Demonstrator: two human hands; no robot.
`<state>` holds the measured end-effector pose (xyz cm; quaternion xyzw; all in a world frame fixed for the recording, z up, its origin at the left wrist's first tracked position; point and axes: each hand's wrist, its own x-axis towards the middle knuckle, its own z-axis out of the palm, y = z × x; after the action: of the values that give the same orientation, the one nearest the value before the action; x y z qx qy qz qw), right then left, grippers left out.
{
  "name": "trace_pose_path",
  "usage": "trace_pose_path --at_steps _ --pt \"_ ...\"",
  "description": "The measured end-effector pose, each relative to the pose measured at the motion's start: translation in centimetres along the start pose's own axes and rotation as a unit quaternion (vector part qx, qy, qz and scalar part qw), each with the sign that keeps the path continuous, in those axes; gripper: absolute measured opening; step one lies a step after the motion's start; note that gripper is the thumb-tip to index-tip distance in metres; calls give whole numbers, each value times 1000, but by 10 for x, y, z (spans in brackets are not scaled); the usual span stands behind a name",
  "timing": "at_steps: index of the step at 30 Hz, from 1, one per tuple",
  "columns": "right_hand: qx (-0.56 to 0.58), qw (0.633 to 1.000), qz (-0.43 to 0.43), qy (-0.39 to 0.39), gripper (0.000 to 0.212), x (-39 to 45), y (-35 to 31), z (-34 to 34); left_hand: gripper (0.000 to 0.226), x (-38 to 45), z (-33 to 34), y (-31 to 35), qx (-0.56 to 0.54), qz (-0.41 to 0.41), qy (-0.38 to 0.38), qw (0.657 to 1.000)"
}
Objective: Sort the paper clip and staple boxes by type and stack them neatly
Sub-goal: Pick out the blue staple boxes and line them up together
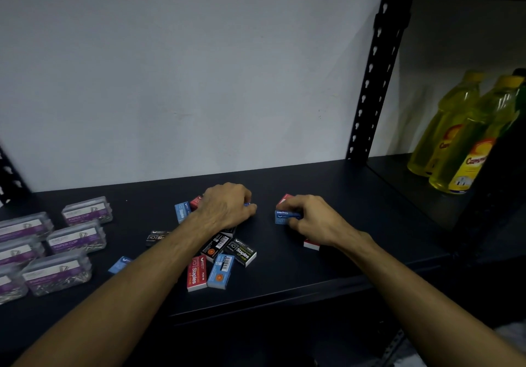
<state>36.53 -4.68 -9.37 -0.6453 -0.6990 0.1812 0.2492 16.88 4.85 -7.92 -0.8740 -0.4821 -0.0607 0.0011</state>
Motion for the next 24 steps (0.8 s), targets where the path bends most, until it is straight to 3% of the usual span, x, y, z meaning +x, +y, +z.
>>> trace_pose_path --at_steps 6,10,16,24 --pt "12 1000 -4 1 33 0 2 0 50 -3 -2 -6 -37 -17 -29 999" --pt "19 1000 -3 14 30 -1 8 -3 36 -5 -8 -20 -114 15 -88 989" --pt "30 999 17 41 29 1 23 -26 20 5 -15 -16 -173 47 -57 982" --pt "-7 996 69 58 32 5 60 -59 27 33 -22 30 -255 72 -43 963"
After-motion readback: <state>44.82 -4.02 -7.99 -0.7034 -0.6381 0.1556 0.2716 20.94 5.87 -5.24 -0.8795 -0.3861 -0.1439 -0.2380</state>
